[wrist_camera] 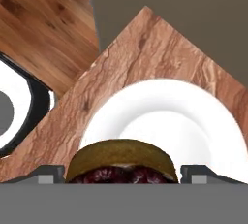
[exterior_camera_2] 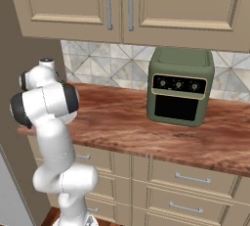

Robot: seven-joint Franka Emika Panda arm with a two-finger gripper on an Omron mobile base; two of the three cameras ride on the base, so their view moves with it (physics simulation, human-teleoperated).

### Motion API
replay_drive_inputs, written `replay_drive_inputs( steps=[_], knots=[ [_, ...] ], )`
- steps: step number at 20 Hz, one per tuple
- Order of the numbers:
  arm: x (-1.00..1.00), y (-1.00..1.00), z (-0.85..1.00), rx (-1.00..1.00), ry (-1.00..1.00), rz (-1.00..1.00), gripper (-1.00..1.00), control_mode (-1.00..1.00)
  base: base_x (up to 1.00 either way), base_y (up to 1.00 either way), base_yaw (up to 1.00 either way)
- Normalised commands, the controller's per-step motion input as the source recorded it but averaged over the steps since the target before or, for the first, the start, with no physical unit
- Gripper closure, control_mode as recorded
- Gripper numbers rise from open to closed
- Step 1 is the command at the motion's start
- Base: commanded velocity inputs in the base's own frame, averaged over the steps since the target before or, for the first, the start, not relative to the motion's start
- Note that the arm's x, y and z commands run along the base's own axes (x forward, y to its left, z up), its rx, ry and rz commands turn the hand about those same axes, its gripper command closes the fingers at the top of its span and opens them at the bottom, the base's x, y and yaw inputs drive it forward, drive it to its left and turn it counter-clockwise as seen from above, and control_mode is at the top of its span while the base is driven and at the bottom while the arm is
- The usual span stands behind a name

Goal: Take the baked cake out of the oven and place it on the plate for cooling. Then close the oven door.

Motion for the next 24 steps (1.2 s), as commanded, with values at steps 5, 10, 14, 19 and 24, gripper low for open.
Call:
replay_drive_inputs(
  steps=[5, 10, 14, 19, 24],
  knots=[
    [0.59, 0.26, -0.29, -0.06, 0.09, 0.0, 1.0, -1.0, 0.0, 0.0, 0.0],
    [0.42, 0.2, -0.38, -0.07, 0.06, 0.0, 1.0, -1.0, 0.0, 0.0, 0.0],
    [0.19, 0.03, -0.41, -0.1, 0.16, 0.0, 1.0, -1.0, 0.0, 0.0, 0.0],
    [0.1, -0.01, -0.32, -0.03, 0.21, 0.0, 1.0, -1.0, 0.0, 0.0, 0.0],
    [0.04, 0.01, -0.25, -0.01, 0.05, -0.03, 1.0, -1.0, 0.0, 0.0, 0.0]
  ],
)
